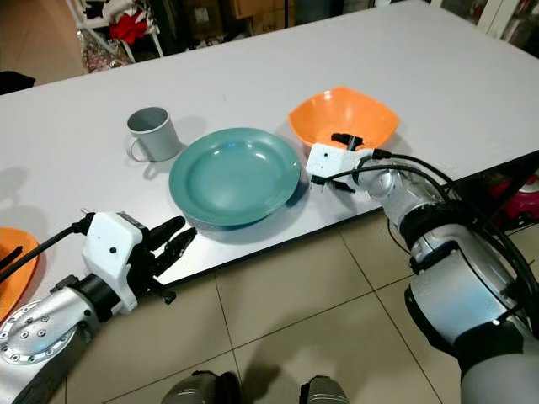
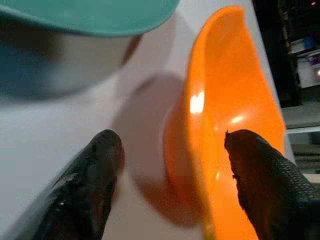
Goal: Setting the table
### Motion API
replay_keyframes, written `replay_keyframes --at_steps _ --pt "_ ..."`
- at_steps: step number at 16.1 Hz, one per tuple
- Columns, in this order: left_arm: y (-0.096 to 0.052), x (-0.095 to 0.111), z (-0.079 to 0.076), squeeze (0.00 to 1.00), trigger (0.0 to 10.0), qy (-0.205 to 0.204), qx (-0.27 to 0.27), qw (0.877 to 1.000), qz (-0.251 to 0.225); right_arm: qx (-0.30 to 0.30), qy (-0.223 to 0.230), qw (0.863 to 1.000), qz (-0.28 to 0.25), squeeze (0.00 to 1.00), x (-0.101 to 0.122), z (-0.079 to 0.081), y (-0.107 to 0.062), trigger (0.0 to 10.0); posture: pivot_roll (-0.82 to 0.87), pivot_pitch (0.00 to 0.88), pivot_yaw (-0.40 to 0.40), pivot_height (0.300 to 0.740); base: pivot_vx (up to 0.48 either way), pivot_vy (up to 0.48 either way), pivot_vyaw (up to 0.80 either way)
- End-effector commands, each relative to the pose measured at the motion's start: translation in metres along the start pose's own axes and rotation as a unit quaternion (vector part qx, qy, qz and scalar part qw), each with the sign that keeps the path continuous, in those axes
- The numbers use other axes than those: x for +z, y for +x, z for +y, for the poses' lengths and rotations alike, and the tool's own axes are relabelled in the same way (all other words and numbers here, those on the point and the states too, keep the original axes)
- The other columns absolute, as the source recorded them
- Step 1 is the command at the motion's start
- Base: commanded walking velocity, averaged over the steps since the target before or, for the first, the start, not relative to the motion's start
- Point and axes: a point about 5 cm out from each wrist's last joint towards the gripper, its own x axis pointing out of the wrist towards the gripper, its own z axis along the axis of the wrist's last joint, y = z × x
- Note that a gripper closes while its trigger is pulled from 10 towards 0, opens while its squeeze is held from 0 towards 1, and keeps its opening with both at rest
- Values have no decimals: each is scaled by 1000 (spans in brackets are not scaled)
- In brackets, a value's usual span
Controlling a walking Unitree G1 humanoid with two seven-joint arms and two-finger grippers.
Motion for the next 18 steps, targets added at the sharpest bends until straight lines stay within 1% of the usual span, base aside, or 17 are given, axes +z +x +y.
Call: replay_keyframes --at_steps 1,5,10,12,15,18 --pt "-5 1 1 0 10000 4 3 1000 6 -12 -6 1000 -11 0 5 -6 1 0 33 170 128 740 0 0 0" --pt "-7 1 1 0 10000 3 4 1000 10 -21 -18 1000 -7 0 5 -11 0 0 39 174 121 740 0 0 0" --pt "-5 4 -1 0 10000 5 4 1000 4 4 -22 1000 -9 0 5 -4 1 0 35 160 114 740 0 0 0" --pt "-3 5 0 0 10000 6 3 1000 2 2 -15 1000 -7 0 5 -6 1 0 38 153 111 740 0 0 0" --pt "-4 7 2 0 10000 6 6 1000 -2 1 -18 1000 -4 0 4 -6 1 0 36 143 107 740 0 0 0" --pt "-5 7 3 0 10000 -3 15 1000 -4 -2 -25 1000 -3 0 5 -11 0 0 31 130 100 740 0 0 0"
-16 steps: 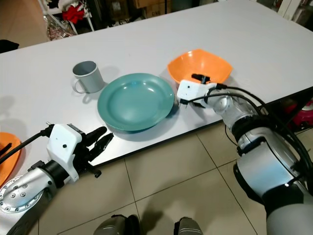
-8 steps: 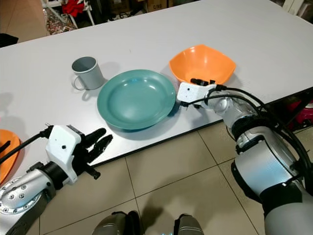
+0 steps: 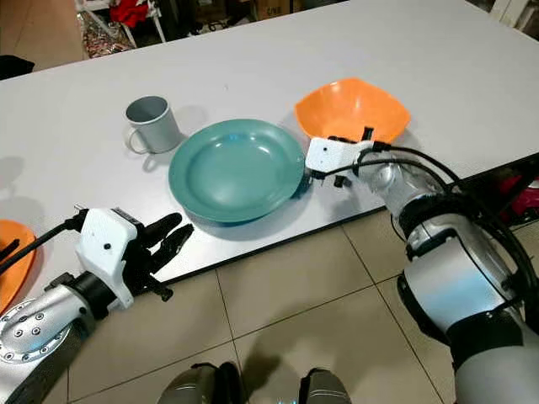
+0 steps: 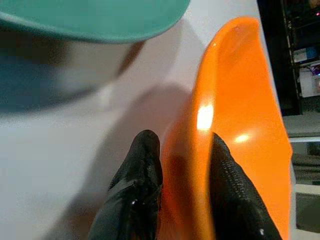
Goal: Setting the table
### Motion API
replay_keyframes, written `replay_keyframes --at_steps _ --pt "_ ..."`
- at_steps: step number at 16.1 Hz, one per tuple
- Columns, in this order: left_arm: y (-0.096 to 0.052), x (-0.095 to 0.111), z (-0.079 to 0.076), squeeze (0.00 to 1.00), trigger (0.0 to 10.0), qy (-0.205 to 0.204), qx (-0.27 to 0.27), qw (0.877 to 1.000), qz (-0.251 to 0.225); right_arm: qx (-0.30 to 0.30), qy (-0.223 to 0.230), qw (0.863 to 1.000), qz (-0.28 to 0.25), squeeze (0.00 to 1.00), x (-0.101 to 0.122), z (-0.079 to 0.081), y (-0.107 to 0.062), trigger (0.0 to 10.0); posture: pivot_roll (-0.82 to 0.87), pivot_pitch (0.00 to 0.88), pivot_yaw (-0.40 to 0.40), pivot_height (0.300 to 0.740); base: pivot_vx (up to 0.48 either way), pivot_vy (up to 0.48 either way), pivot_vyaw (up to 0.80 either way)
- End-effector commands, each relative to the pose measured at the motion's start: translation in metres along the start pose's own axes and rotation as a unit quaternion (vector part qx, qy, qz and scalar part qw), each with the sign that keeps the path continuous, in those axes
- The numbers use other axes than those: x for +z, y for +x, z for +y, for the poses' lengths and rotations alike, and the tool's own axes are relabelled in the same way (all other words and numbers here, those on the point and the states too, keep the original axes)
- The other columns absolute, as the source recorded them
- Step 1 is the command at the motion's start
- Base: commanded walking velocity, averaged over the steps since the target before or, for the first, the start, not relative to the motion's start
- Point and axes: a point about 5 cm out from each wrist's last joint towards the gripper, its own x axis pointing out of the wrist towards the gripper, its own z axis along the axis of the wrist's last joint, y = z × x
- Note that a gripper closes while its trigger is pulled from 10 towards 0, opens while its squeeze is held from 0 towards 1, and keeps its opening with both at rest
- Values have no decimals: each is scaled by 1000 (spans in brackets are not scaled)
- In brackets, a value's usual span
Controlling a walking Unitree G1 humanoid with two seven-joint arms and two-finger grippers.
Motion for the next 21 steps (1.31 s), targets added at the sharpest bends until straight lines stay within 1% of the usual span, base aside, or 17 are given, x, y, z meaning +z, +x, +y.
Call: replay_keyframes --at_steps 1,4,5,6,8,9,11,12,13,14,15,16,17,19,20,21 --pt "-4 1 2 0 10000 0 11 1000 0 5 -5 1000 -3 0 2 -3 0 0 27 126 99 740 0 0 0" --pt "-4 0 5 0 10000 -11 23 1000 2 0 -16 1000 -3 0 2 -10 -2 0 17 113 96 740 0 0 0" --pt "-4 0 7 0 10000 -23 31 999 -1 -6 -26 1000 -3 0 2 -14 -3 0 13 108 93 740 0 0 0" --pt "-4 1 11 1000 10000 -32 41 999 -6 -18 -41 999 -6 0 5 -24 -5 0 8 102 90 740 0 0 0" --pt "-5 -1 12 1000 10000 -27 42 999 -2 -35 -57 998 -13 0 13 -39 -6 0 4 95 87 740 0 0 0" --pt "-5 -1 12 1000 10000 -26 43 999 -1 -38 -59 997 -15 0 14 -41 -7 0 2 93 86 740 0 0 0" --pt "-7 -2 14 1000 10000 -22 54 998 1 -60 -78 995 -34 0 29 -56 -7 0 4 95 81 740 0 0 0" --pt "-9 -2 16 1000 10000 -21 63 998 1 -82 -82 992 -56 0 41 -67 -8 0 8 95 76 740 0 0 0" --pt "-12 -2 19 1000 10000 -21 68 997 2 -98 -71 989 -82 0 52 -76 -10 0 8 95 76 740 0 0 0" --pt "-14 -2 21 1000 10000 -20 71 997 3 -97 -58 987 -117 0 63 -79 -11 0 8 95 76 740 0 0 0" --pt "-17 -2 22 1000 10000 -18 72 997 7 -80 -36 983 -162 0 75 -78 -11 0 8 95 76 740 0 0 0" --pt "-18 -3 23 1000 10000 -16 73 997 10 -49 -33 977 -204 0 86 -69 -10 0 8 95 76 740 0 0 0" --pt "-19 -3 22 1000 10000 -14 73 997 12 -12 -48 968 -246 0 99 -53 -8 0 10 93 66 740 0 0 0" --pt "-19 -3 22 1000 10000 -13 70 997 13 14 -53 960 -276 0 107 -42 -8 0 13 94 64 740 0 0 0" --pt "-19 -3 22 1000 10000 -13 70 997 13 18 -56 958 -281 0 108 -39 -8 0 13 94 64 740 0 0 0" --pt "-19 -3 21 1000 10000 -13 68 997 13 44 -62 951 -298 0 111 -27 -9 0 13 95 63 740 0 0 0"
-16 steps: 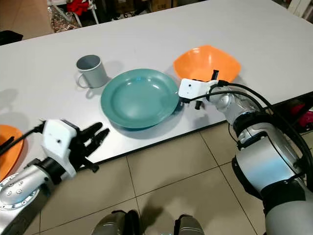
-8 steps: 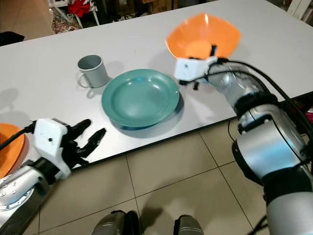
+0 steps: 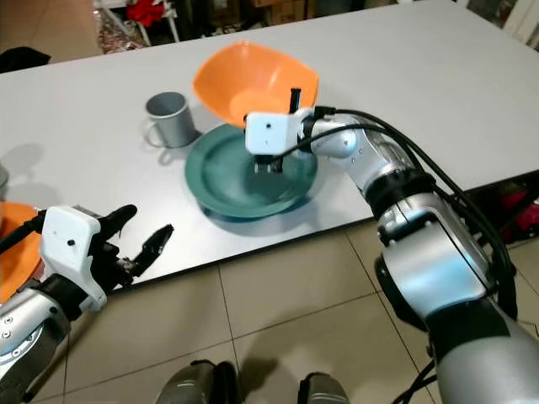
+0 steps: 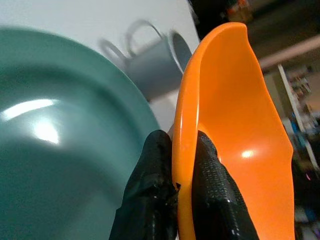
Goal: Setting the table
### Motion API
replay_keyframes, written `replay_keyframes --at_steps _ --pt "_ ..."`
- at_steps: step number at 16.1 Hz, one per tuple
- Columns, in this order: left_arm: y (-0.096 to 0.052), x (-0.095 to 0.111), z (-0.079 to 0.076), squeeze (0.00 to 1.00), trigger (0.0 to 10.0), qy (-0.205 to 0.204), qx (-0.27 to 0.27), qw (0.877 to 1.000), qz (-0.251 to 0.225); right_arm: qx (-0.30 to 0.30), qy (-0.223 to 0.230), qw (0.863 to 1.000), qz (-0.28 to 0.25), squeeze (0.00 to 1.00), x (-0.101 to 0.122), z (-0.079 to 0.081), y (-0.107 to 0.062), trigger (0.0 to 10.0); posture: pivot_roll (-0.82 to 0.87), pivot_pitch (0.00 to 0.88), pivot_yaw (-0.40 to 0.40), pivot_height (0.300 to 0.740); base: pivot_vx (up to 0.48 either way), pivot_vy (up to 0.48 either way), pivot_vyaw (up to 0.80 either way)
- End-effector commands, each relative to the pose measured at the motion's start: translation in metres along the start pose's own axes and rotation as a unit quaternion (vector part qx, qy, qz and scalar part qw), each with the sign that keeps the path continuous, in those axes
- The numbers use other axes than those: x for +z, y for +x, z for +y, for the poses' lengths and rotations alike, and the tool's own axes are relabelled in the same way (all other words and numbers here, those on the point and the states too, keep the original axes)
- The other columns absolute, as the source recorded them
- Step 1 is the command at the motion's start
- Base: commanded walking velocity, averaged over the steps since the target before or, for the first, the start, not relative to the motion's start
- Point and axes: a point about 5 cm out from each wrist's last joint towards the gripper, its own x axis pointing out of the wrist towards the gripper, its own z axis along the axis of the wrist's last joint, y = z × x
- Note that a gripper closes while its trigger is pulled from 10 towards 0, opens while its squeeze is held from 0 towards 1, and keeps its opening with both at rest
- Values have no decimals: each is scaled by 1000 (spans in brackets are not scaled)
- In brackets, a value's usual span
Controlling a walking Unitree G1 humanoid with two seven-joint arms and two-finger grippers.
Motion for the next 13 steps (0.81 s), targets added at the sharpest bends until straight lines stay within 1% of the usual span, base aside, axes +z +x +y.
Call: replay_keyframes --at_steps 1,3,4,5,6,7,8,9,11,13 --pt "-3 2 -1 1000 10000 8 -2 1000 1 5 -12 1000 -26 0 9 -2 0 0 14 95 64 740 0 0 0" --pt "-4 2 -2 1000 10000 10 -7 1000 3 45 -3 998 -35 0 7 16 -3 0 10 96 68 740 0 0 0" --pt "-3 2 -2 1000 10000 10 -8 1000 3 48 0 998 -36 0 8 18 -3 0 10 96 68 740 0 0 0" --pt "-3 2 -3 1000 10000 12 -12 1000 4 61 14 997 -44 0 8 27 -3 0 8 97 73 740 0 0 0" --pt "-2 2 -3 1000 10000 13 -14 1000 4 67 19 997 -45 0 8 32 -3 0 7 96 74 740 0 0 0" --pt "-2 2 -3 1000 10000 13 -15 1000 4 76 17 996 -40 0 7 37 -4 2627 8 97 75 740 0 0 0" --pt "-2 2 -3 1000 10000 13 -15 1000 4 80 20 996 -37 0 7 39 -4 5608 8 97 75 740 0 0 0" --pt "-1 2 -4 1000 10000 14 -17 1000 5 98 31 994 -30 0 5 44 -4 10000 8 97 75 740 0 0 0" --pt "-1 1 -5 1000 10000 15 -19 1000 7 100 53 993 -29 0 5 49 -4 10000 5 97 73 740 0 0 0" --pt "1 0 -6 1000 10000 16 -21 1000 7 101 47 994 -21 0 4 54 -1 10000 4 100 73 740 0 0 0"
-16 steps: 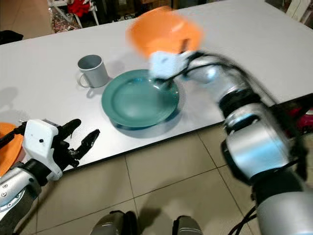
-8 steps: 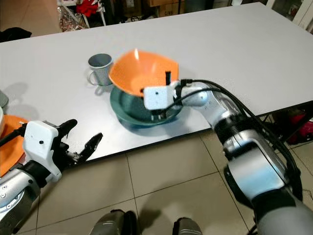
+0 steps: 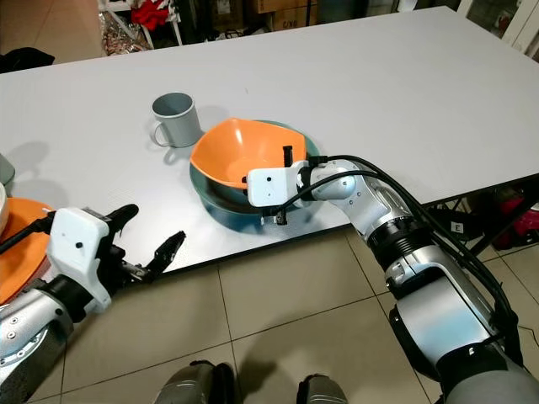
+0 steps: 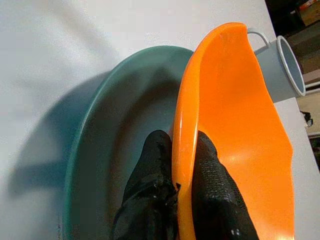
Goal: Setting the table
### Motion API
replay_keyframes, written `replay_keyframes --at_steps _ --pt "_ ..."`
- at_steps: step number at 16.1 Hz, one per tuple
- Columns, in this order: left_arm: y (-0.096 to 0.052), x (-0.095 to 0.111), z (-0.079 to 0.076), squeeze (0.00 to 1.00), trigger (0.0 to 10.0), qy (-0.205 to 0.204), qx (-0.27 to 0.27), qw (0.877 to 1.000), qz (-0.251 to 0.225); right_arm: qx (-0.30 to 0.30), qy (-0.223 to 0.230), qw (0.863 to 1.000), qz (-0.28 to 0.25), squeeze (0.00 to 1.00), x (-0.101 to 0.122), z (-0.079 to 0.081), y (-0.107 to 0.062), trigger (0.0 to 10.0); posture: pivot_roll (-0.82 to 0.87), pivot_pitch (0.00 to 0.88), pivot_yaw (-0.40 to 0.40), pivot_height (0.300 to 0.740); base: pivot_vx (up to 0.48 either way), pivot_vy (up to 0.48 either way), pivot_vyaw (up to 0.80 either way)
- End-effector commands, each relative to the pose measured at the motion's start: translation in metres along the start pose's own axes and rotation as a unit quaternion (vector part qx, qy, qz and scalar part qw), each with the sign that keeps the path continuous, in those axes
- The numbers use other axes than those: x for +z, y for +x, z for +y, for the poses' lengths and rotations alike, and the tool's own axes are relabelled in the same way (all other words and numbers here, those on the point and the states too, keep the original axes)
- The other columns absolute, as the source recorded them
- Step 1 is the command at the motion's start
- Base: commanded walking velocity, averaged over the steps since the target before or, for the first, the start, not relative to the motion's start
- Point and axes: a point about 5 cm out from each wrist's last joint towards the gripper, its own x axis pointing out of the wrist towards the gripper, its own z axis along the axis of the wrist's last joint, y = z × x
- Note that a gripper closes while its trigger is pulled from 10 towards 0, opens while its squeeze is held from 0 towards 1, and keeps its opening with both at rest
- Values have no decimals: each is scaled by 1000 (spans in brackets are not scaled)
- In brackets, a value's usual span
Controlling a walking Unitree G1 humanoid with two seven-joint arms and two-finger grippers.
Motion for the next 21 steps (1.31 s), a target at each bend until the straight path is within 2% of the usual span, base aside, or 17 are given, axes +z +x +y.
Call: replay_keyframes --at_steps 1,2,3,7,9,10,11,15,16,17,18,19,20,21 --pt "0 0 -1 1000 10000 6 -2 1000 4 -7 -13 1000 -3 0 5 -1 3 10000 4 101 71 740 0 0 0" --pt "0 0 -1 1000 10000 5 -2 1000 4 -9 -24 1000 4 541 5 -1 3 10000 4 101 71 740 0 0 0" --pt "0 0 -1 1000 10000 5 -2 1000 3 -9 -25 1000 9 1000 5 -1 2 10000 6 102 69 740 0 0 0" --pt "-1 -1 -2 1000 10000 0 -1 1000 3 -4 -64 998 4 1000 9 -2 -10 10000 -8 93 69 740 0 0 0" --pt "1 -2 -3 1000 10000 -9 3 1000 -1 5 -86 996 -1 1000 14 1 -31 10000 -15 81 70 740 0 0 0" --pt "1 -3 -2 1000 10000 -10 4 1000 -1 5 -84 996 -4 1000 16 2 -36 10000 -20 76 71 740 0 0 0" --pt "2 -4 -1 1000 10000 -21 11 1000 -4 9 -74 997 -11 1000 21 9 -49 10000 -29 73 78 740 0 0 0" --pt "4 -7 -2 1000 10000 -23 6 1000 -2 9 -45 999 -23 1000 30 24 -66 10000 -43 65 96 740 0 0 0" --pt "4 -8 -2 1000 10000 -23 8 1000 -4 -22 -1 999 -36 1000 37 25 -80 10000 -54 51 102 740 0 0 0" --pt "4 -8 -1 1000 10000 -25 11 1000 -9 -39 25 998 -44 1000 41 24 -85 10000 -57 49 103 740 0 0 0" --pt "4 -6 3 1000 10000 -39 38 998 -20 -104 126 983 -81 1000 49 18 -93 10000 -64 42 102 740 0 0 0" --pt "6 -1 6 1000 10000 -57 76 995 -38 -197 268 936 -115 1000 50 23 -97 10000 -65 38 103 740 0 0 0" --pt "6 -1 6 1000 10000 -58 83 994 -41 -219 299 921 -118 1000 50 28 -96 10000 -65 38 104 740 0 0 0" --pt "7 -1 3 1000 10000 -54 87 994 -40 -278 381 873 -121 1000 53 43 -90 10000 -67 41 109 740 0 0 438"
